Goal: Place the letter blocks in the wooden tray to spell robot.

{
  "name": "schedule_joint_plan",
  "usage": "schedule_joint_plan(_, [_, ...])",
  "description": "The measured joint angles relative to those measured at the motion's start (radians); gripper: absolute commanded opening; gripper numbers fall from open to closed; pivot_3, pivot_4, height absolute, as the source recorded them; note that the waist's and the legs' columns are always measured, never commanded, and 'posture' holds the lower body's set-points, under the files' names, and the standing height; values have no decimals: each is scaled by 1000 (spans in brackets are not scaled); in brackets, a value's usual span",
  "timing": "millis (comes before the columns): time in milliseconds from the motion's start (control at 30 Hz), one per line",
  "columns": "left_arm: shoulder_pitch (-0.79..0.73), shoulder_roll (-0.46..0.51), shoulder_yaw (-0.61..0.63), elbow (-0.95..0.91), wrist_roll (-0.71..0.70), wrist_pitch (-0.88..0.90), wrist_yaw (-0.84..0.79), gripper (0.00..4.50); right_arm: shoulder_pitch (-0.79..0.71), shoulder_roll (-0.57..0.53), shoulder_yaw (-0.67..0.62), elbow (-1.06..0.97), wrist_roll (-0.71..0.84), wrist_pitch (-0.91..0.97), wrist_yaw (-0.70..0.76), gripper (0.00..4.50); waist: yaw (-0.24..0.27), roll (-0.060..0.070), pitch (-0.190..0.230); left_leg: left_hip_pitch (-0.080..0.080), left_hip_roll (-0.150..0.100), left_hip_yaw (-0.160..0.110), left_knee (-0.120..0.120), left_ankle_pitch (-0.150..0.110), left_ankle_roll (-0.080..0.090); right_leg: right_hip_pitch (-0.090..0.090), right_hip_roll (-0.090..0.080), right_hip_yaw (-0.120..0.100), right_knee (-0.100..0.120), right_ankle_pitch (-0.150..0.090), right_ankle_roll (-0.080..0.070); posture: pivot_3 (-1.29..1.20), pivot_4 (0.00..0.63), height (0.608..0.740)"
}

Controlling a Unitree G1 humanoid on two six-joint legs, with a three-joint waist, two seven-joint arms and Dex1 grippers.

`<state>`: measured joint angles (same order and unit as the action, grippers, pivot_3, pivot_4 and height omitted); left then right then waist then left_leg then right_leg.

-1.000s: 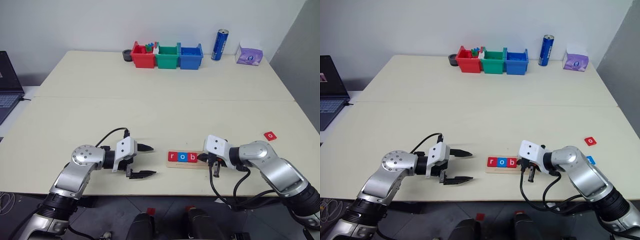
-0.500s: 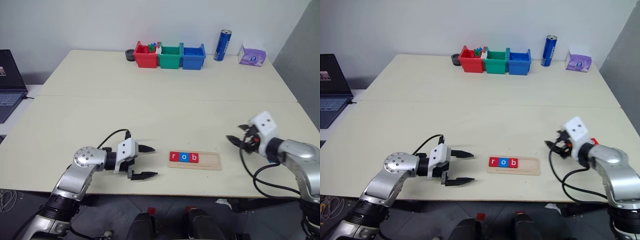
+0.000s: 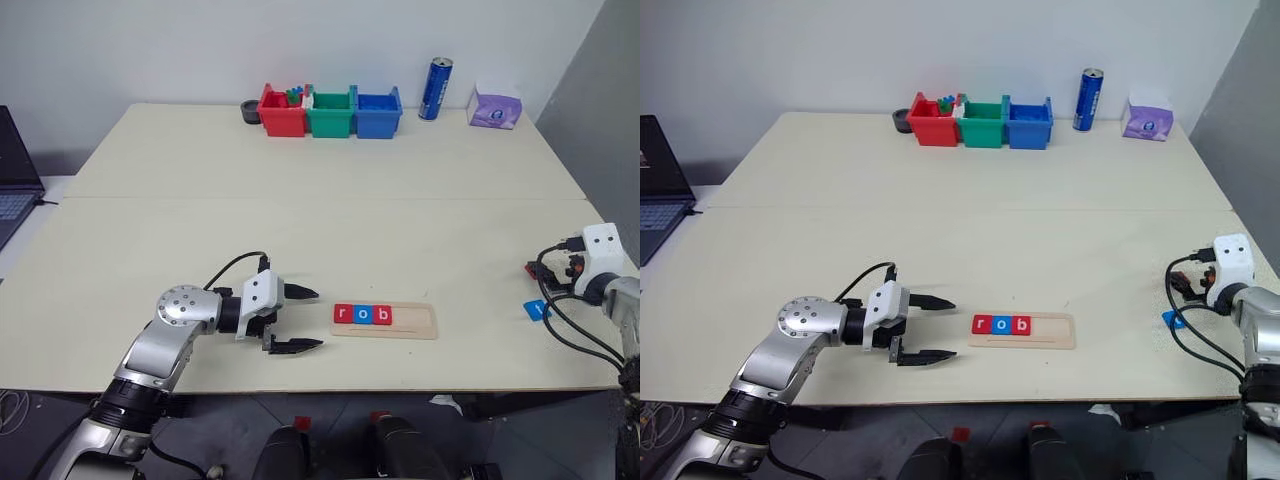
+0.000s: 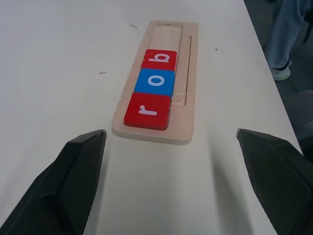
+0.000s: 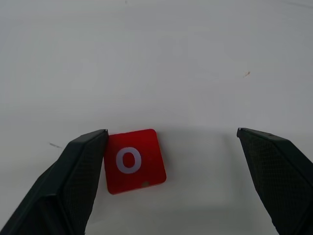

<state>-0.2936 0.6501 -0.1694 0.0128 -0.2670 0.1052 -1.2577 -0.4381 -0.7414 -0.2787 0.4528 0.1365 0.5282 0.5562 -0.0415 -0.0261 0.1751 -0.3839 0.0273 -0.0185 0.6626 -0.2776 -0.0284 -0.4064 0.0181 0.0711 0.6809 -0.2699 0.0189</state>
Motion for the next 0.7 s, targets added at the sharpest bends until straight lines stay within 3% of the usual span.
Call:
schedule_joint_plan(300, [10, 3, 0, -3, 0, 4, 4, 4500, -55, -17, 28, 92, 12, 47, 77, 4480, 2, 0, 0, 0, 1, -1, 0, 0, 0, 0, -1, 0, 0, 0, 0, 0, 150, 740])
schedule_joint_plan(400, [14, 4, 0, -4, 0, 5, 6, 4500, -59, -17, 28, 91, 13, 65, 77, 3865, 2, 0, 0, 0, 1, -1, 0, 0, 0, 1, -1, 0, 0, 0, 0, 0, 150, 740])
schedule_joint_plan(633, [16, 13, 1, -11, 0, 20, 12, 4500, -11, -17, 23, 3, 44, 135, 71, 1397, 13, 0, 0, 0, 0, -2, 2, 0, 0, 2, -2, -1, 0, 0, 0, 0, 150, 740])
schedule_joint_plan(700, [15, 13, 1, -12, 0, 22, 13, 4500, 8, -16, 19, -32, 50, 152, 63, 1392, 14, 0, 0, 0, 0, -2, 2, 0, 0, 2, -2, -1, 0, 0, 0, 0, 150, 740])
